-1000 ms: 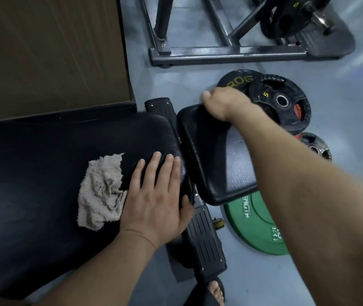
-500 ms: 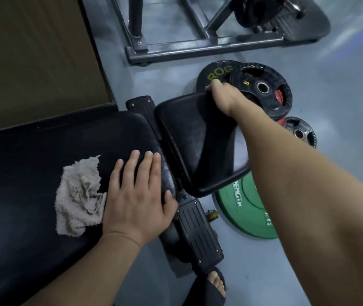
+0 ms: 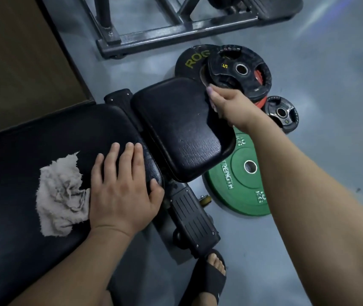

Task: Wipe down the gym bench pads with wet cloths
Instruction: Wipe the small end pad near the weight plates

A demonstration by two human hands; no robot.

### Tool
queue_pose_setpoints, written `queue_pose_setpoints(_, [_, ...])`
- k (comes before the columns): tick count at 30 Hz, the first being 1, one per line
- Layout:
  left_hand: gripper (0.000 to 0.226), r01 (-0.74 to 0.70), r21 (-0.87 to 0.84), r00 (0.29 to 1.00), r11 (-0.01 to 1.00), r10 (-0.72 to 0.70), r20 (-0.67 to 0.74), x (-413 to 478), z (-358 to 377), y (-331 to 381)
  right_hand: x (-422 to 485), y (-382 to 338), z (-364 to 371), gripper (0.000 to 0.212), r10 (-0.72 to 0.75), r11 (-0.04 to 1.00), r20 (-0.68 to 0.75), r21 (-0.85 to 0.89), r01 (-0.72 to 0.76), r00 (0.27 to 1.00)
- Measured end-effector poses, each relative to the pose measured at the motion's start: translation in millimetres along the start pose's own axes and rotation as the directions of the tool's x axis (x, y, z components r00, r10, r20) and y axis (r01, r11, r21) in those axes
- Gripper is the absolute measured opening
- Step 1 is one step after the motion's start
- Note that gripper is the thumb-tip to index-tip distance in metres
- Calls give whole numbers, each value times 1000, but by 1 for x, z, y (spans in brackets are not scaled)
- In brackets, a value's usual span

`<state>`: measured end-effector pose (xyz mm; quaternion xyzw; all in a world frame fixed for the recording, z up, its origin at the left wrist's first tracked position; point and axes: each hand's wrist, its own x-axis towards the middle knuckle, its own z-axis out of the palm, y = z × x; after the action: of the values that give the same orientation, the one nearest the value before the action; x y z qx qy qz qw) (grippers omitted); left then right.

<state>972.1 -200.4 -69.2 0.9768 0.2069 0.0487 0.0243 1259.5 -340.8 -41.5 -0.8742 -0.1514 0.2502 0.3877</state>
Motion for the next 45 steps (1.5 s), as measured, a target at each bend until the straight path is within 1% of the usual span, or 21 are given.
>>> queue_pose_setpoints(2, [75,2,9,1000,1000,-2,-9,0,1,0,16,-7,8,36,26,999,-21,-22,-26,999])
queue_pose_setpoints(5, [74,5,9,1000,1000,-4,-24,0,1,1,23,2,10,57,121,988,-31,-95,-124,992])
queue_pose_setpoints(7, [74,4,16,999,1000,-3,-33,0,1,1,3,11,4,64,171,979,-41,-107,-174,984])
queue_pose_setpoints(10, [73,1,20,999,1000,0,-38,-1,2,1,-50,24,-3,57,248,957,-77,-135,-256,966])
queue_pose_setpoints(12, [73,-2,23,999,1000,3,-40,-1,2,1,-79,26,1,55,255,954,-90,-141,-265,963])
queue_pose_setpoints(13, [73,-4,24,999,1000,5,-44,-2,3,1,-85,26,6,53,230,962,-111,-125,-243,967])
queue_pose_setpoints(15, [73,-8,26,999,1000,9,-49,-2,4,1,-84,26,16,48,183,982,-185,-4,-187,966])
queue_pose_setpoints(17, [72,-12,28,998,1000,13,-54,-3,5,1,-74,25,26,50,176,981,-264,121,-149,948])
queue_pose_setpoints(20, [72,-15,30,998,999,17,-60,-5,6,1,-73,30,40,52,253,943,-340,295,-153,906])
queue_pose_setpoints(23, [72,-18,17,998,1000,19,-58,-6,7,0,-103,40,66,38,331,864,-372,488,-120,867])
queue_pose_setpoints(24, [72,-19,15,998,1000,20,-58,-6,7,0,-115,44,78,40,325,855,-391,510,-92,861])
queue_pose_setpoints(26, [72,-19,15,998,1000,20,-63,-6,8,0,-130,45,93,50,296,890,-448,449,-73,843])
queue_pose_setpoints(28, [72,-14,24,997,1000,16,-70,-6,9,1,-120,43,90,51,288,906,-493,419,-67,821])
queue_pose_setpoints(30, [72,-15,26,997,1000,17,-71,-6,8,2,-102,44,79,49,305,886,-502,460,-49,809])
queue_pose_setpoints(31, [72,-14,29,997,999,16,-73,-6,8,2,-95,43,74,48,326,873,-491,485,-57,808])
queue_pose_setpoints(33, [72,-16,34,997,999,19,-74,-5,7,2,-92,42,81,52,411,829,-493,552,-90,767])
queue_pose_setpoints(35, [72,-18,37,997,999,20,-73,-5,8,2,-107,35,105,64,500,771,-486,627,-113,717])
queue_pose_setpoints(37, [72,-15,44,997,999,19,-77,-5,8,3,-128,29,142,57,521,740,-477,666,-96,708])
queue_pose_setpoints(40, [71,-19,49,995,999,23,-92,-5,10,2,-149,19,171,51,463,778,-479,623,-83,746])
queue_pose_setpoints(43, [71,-23,46,995,999,27,-96,-6,11,2,-131,31,154,47,497,746,-523,666,-33,692])
queue_pose_setpoints(45, [71,-25,50,995,998,30,-95,-7,11,2,-122,35,147,53,540,735,-529,675,-60,655])
